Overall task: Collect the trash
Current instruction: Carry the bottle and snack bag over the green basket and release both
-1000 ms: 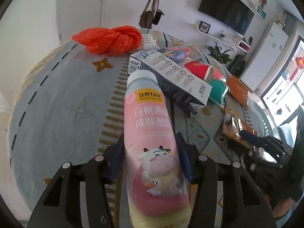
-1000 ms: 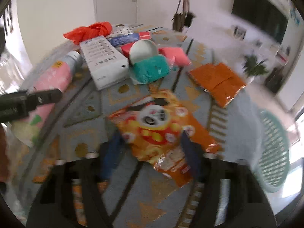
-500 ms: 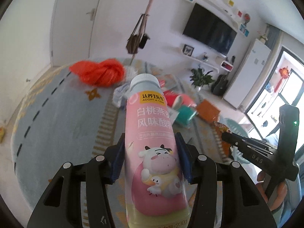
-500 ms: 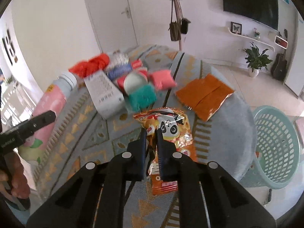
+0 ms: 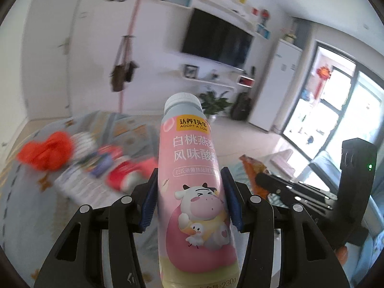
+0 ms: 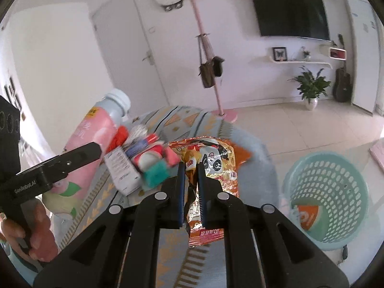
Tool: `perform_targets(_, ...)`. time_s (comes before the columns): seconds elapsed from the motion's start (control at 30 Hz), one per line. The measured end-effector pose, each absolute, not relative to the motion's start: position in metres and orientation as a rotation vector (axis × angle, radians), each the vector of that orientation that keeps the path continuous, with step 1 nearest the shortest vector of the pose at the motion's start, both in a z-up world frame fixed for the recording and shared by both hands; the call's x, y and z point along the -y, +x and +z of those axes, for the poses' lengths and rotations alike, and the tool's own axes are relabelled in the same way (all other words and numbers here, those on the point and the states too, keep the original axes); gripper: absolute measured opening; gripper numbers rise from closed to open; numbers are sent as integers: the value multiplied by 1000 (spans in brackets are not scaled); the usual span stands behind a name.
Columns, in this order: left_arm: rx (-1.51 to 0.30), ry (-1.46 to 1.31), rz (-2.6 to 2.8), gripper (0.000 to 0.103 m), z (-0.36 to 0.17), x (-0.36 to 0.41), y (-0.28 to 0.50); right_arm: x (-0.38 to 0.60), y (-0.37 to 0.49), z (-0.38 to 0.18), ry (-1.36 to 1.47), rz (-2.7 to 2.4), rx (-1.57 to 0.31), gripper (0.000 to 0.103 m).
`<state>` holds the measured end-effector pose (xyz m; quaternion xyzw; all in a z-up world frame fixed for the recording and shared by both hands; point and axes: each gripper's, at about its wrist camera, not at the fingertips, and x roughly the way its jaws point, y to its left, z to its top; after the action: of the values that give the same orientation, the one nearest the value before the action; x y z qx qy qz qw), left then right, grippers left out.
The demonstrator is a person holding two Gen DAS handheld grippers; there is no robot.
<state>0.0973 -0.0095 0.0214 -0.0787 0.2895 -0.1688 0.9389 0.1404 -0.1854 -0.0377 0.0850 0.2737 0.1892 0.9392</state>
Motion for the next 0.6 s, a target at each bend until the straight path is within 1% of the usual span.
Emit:
perform_targets(0.17, -597, -117, -428, 48, 22, 73, 127, 245, 149, -33, 235, 291, -530, 8)
perform_targets(0.3, -628, -104, -496, 48, 12, 119, 153, 287, 154, -40, 263, 199, -530, 8)
perform_targets(0.4, -667, -86, -539, 48, -5, 158, 173, 315, 160, -54, 275, 115, -537, 8)
perform_targets(0.6, -747, -85, -601, 48, -51, 207, 205, 360, 186, -107, 293, -44, -623, 8)
